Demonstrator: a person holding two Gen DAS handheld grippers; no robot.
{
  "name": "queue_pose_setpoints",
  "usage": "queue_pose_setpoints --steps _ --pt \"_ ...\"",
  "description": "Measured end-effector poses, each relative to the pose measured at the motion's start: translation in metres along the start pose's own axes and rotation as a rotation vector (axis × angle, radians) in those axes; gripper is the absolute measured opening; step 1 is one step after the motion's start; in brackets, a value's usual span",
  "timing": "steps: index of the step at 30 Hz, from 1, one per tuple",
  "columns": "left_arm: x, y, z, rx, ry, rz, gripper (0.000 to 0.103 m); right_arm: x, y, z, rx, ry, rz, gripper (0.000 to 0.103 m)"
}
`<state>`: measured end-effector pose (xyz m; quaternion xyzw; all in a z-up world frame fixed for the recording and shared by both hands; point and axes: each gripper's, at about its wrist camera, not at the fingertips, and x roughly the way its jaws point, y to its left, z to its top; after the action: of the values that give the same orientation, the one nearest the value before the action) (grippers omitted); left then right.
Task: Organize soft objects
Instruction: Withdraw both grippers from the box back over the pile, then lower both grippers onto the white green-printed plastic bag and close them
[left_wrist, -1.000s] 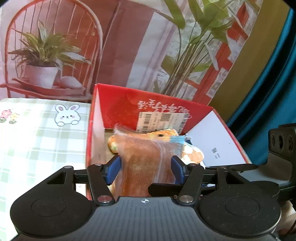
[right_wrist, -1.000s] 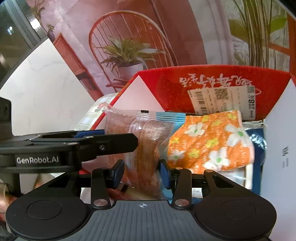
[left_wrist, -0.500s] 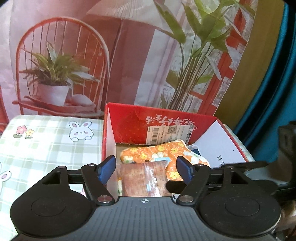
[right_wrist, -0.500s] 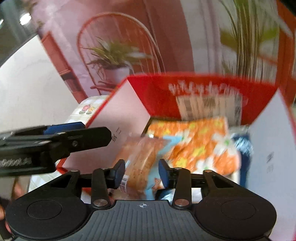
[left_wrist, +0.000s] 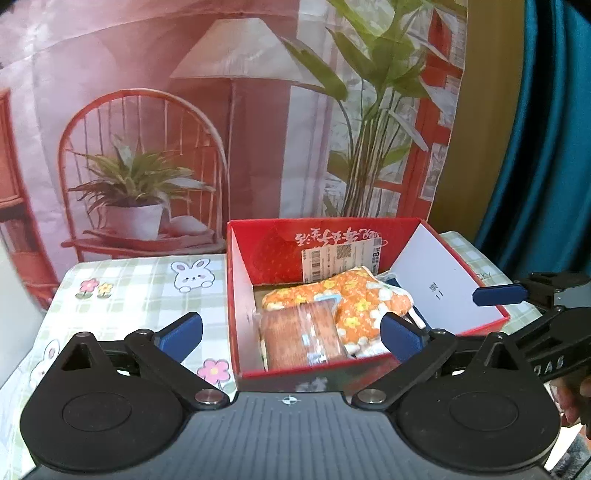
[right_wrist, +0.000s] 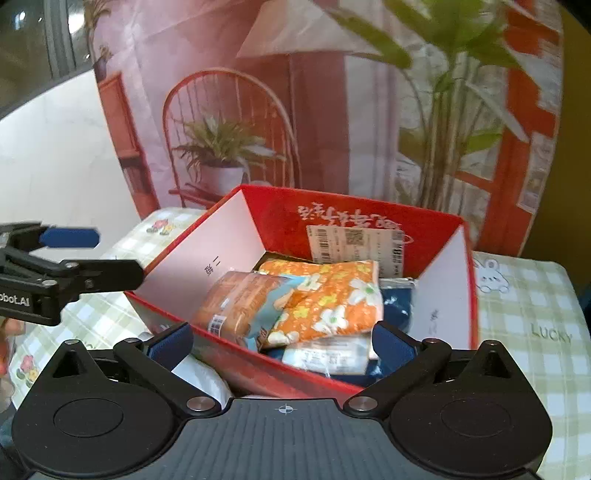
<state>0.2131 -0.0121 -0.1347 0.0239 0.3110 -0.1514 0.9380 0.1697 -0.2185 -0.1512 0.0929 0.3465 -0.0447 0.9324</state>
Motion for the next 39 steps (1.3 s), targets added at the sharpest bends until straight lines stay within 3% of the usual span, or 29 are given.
queue_pose_setpoints --steps 5,14,25,39 --pt "-0.026 -0.01 -0.012 0.01 -0.011 -0.005 0.103 -0.026 -0.003 -0.017 0.031 -0.047 0.013 0.103" --pt "-0.058 -0.024 -0.046 0.007 -0.002 -0.035 0.103 -0.063 0.014 -0.063 -0.027 -0.097 0.034 0.103" --pt "-0.087 -0.027 -0.094 -0.007 0.009 -0.061 0.103 -0.087 0.025 -0.12 0.013 -0.117 0.072 0.102" --pt "-0.086 -0.016 -0.158 -0.134 0.124 -0.08 0.103 -0.088 0.03 -0.171 0.031 0.059 0.076 0.102"
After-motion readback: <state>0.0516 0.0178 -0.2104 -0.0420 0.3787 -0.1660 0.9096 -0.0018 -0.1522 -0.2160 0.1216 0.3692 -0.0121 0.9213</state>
